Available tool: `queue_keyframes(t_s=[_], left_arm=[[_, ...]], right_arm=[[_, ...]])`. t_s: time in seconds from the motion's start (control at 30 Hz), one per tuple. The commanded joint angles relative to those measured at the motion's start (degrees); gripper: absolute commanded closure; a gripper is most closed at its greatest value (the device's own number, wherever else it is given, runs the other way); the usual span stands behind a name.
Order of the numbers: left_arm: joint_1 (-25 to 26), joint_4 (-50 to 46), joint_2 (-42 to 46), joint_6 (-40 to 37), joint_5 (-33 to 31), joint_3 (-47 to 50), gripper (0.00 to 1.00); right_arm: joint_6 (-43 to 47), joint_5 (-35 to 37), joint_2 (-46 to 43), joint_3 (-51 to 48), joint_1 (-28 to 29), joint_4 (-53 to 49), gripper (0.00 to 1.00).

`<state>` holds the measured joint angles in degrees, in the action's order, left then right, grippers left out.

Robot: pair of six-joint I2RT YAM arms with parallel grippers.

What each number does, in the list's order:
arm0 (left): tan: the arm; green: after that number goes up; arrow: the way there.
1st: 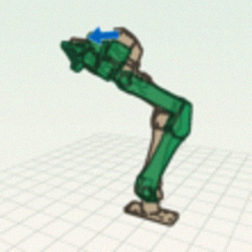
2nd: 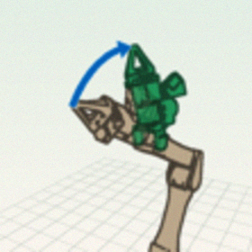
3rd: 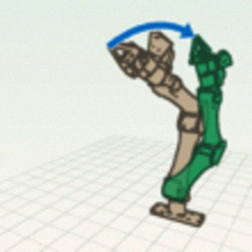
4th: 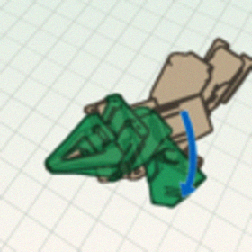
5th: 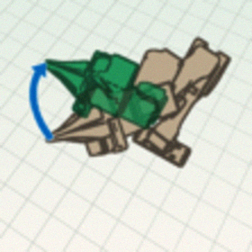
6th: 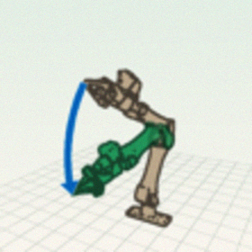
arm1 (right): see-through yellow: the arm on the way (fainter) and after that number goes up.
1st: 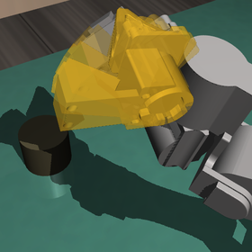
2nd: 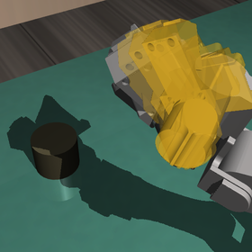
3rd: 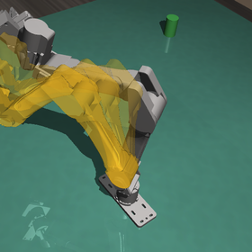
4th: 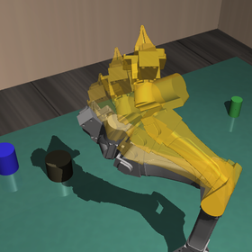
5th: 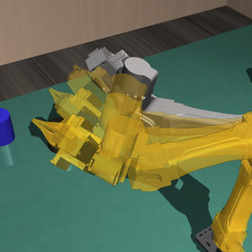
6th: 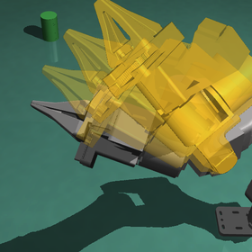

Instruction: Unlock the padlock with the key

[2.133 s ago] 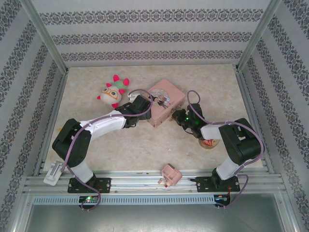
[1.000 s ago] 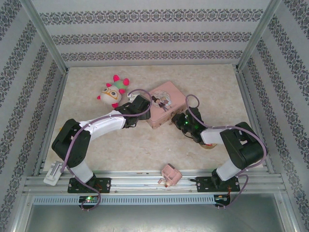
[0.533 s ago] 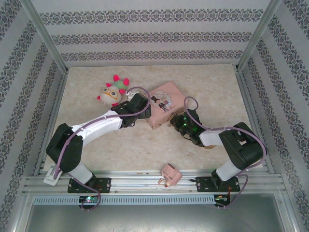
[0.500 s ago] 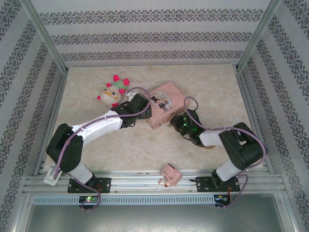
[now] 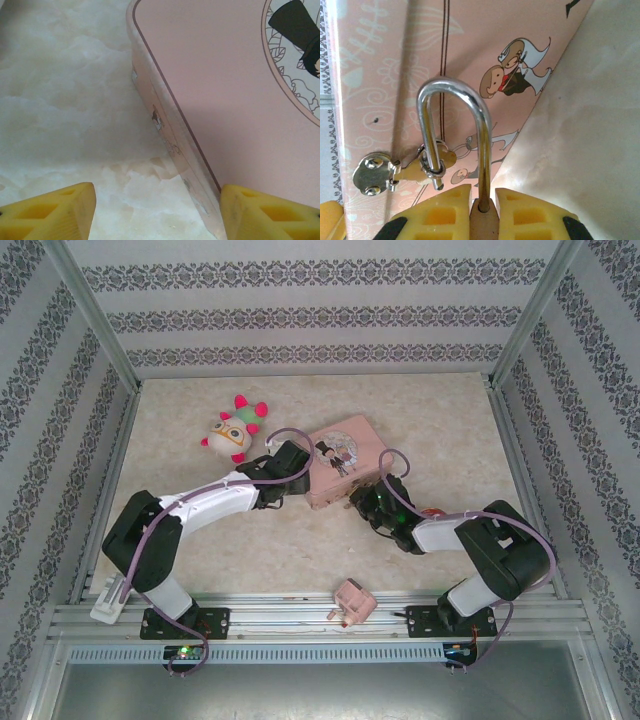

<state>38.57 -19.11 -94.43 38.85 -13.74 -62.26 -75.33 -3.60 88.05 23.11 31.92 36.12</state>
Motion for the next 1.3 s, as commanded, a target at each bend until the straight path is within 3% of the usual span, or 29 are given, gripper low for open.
queue_keyframes(t_s=[0.0,0.23,0.5,0.83,1.27], left_arm=[[-0.22,1.95,-1.92,-0.44,-0.38,-0.82,0.33],[-1.10,3.51,-3.70,-0.45,0.85,-2.10,0.34],[-3.74,5.14,-6.52,-0.87,3.11,-2.67,0.59],[-6.30,4.41,-8.96,-3.07,3.28,-4.67,0.69],[-6.30,3.74,-8.15,-1.44,5.02,-3.28,0.69]], right_arm=[[-1.54,1.95,-0.60,-1.40,1.69,-1.05,1.00],[-3.00,3.27,1.43,-0.22,4.67,0.36,1.00],[-4.86,4.12,3.62,-1.90,4.79,4.81,1.00],[-4.48,6.03,-1.18,-6.48,1.61,4.66,1.00],[-4.42,12.13,-1.96,-5.35,-1.07,4.79,1.00]])
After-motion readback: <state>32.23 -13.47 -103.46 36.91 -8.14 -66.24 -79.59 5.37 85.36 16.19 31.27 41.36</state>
